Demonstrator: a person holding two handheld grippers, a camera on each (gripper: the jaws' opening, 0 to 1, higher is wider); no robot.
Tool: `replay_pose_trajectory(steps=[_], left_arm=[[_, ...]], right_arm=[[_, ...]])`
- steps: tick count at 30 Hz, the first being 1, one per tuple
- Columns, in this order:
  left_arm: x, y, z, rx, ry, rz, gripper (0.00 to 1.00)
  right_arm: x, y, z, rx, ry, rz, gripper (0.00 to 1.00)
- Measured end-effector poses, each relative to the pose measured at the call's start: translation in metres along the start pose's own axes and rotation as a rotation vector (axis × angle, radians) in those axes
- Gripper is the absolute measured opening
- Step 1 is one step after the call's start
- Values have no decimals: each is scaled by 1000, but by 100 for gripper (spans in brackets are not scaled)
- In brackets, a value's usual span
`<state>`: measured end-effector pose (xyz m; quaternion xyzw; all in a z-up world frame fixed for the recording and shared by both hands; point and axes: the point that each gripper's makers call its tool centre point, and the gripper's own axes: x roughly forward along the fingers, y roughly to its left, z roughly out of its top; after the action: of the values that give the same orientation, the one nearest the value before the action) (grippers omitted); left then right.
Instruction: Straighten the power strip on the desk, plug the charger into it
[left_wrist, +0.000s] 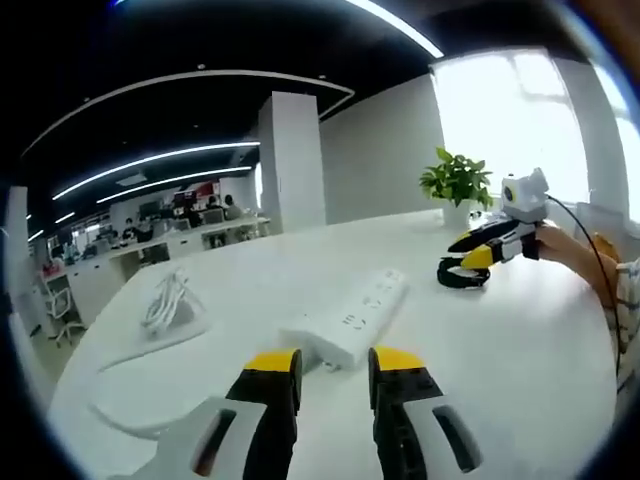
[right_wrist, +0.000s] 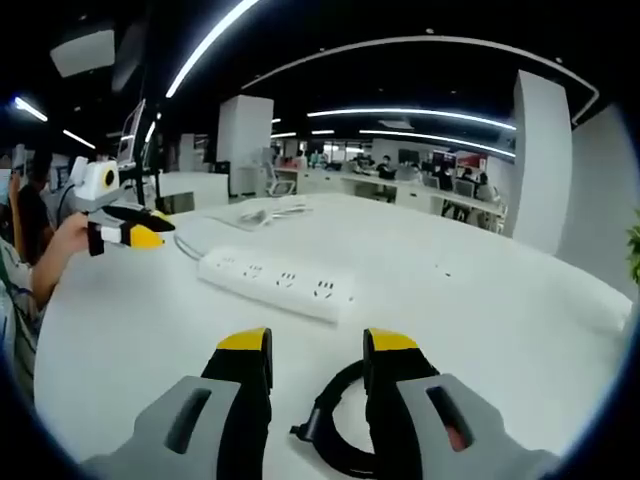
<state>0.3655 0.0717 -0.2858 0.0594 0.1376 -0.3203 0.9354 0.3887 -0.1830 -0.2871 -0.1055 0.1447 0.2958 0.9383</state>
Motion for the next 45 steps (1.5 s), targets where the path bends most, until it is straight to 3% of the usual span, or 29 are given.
replay_pose_trajectory(steps=[8, 27, 45], left_arm=[[8, -3, 5, 20, 13, -21, 26], [32, -10, -11, -30, 65, -102, 25], [48, -10, -22, -60, 102, -135, 25]], right_arm=[[12, -10, 1, -13, 7, 2, 36], [36, -11, -6, 13, 29, 73, 35], [56, -3, -12, -14, 55, 140, 34]])
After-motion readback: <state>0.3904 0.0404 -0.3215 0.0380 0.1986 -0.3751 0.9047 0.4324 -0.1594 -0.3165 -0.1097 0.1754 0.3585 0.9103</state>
